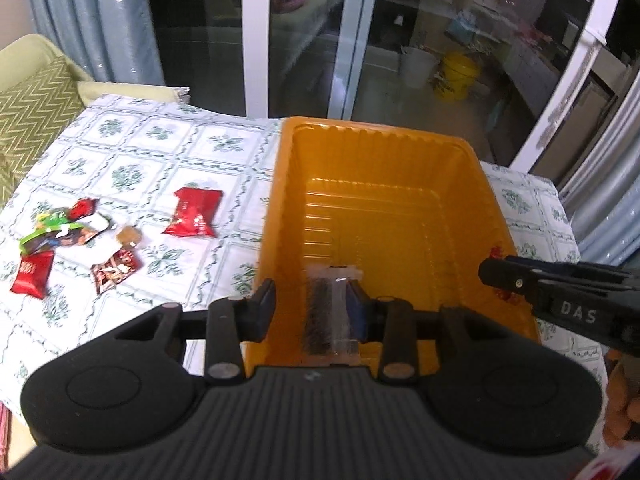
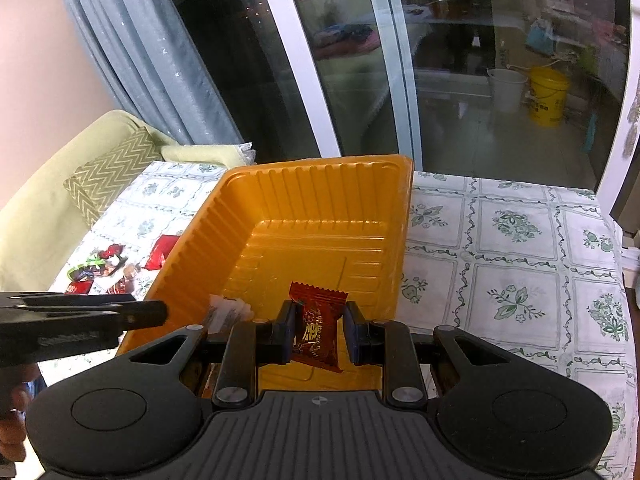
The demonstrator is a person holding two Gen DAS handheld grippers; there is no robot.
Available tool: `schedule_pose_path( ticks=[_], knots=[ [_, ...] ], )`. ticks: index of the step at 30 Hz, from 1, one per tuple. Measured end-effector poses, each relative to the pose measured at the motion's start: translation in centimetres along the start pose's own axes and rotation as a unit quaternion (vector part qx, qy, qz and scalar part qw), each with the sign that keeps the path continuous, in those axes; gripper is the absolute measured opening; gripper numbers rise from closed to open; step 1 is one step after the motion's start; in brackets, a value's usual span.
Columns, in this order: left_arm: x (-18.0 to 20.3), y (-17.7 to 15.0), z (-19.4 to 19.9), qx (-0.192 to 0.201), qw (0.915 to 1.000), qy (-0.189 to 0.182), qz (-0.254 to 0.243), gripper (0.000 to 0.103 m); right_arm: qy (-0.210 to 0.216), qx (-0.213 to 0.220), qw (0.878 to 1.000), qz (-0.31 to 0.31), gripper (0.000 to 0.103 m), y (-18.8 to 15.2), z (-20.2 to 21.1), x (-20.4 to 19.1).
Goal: Organize snacks
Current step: 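Carry both items over orange tray and open right then left gripper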
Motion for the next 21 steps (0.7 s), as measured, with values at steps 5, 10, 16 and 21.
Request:
schedule_pose_path(
  ticks=[5,10,16,21],
  knots=[
    [-0.6,-0.5,1.0,0.006,0.9999,0.0,0.012,0.035,0.004,0.012,1.0,0.002,0.026,0.1,0.0,-0.5],
    [-1.5,-1.4,1.8,0.011,0.9997,0.005,0.023,0.035,0.031,0.011,0.999,-0.015,0.035,0.3,0.2,-0.5],
    [-2.8,-3.0,3.1,0.013,0.9991,0.02,0.036,0.039,0.031,0.021,0.999,-0.012,0.059,-0.9,1.9,-0.7],
    [-4.1,-4.6,4.1,0.009,0.9982,0.031,0.05,0.04,0.037,0.018,0.999,-0.018,0.06,-2.4,3.1,-1.0]
  ],
)
Point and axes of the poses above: each gripper's, at about its wrist camera, not at the fingertips, and z roughly against the way its jaws point, x to its right, y to its top, the point moved 5 cm from there along -z, roughly the way its jaws point, and after that the axes turned 11 degrees about -x, right-handed, at the moved point
